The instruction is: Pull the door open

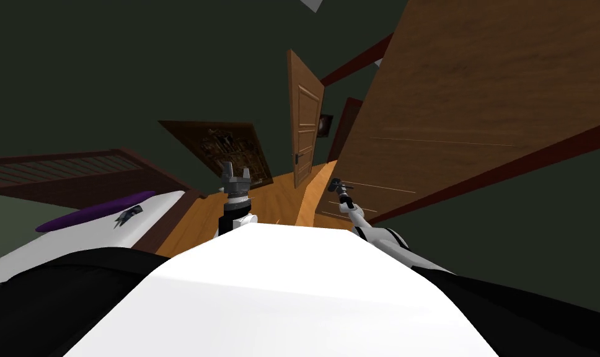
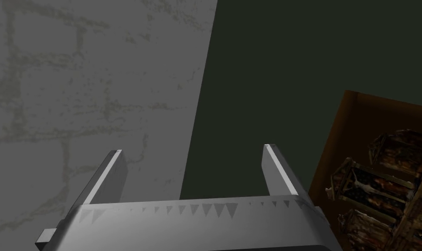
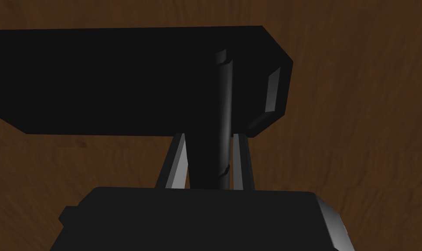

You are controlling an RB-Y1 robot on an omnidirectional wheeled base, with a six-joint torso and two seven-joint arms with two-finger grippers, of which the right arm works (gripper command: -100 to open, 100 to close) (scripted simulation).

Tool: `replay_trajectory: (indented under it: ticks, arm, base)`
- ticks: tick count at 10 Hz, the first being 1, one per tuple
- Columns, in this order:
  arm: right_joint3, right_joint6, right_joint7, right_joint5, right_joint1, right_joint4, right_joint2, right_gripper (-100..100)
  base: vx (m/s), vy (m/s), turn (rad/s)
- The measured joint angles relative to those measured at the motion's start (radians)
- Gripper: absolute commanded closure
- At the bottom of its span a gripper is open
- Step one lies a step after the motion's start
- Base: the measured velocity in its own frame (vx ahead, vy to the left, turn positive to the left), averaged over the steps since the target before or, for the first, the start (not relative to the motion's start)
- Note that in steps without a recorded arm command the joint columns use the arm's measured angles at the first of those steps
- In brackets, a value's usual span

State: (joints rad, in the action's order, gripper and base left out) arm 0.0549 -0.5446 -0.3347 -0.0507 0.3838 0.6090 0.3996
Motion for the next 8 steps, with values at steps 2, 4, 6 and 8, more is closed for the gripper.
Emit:
replay_trajectory:
  ticks: [2, 4, 6, 8]
  arm:
    - [-0.02, -0.006, -0.019, 0.007, -0.004, -0.001, 0.006, 100]
    - [-0.038, -0.011, -0.037, 0.013, -0.006, 0.004, 0.013, 100]
    - [-0.057, -0.017, -0.055, 0.019, -0.008, 0.01, 0.018, 100]
    - [-0.069, -0.017, -0.064, 0.023, -0.014, 0.016, 0.015, 100]
  base:
    - [-0.165, -0.059, 0.064]
    - [-0.2, -0.09, 0.088]
    - [-0.177, -0.083, 0.071]
    - [-0.088, -0.029, 0.055]
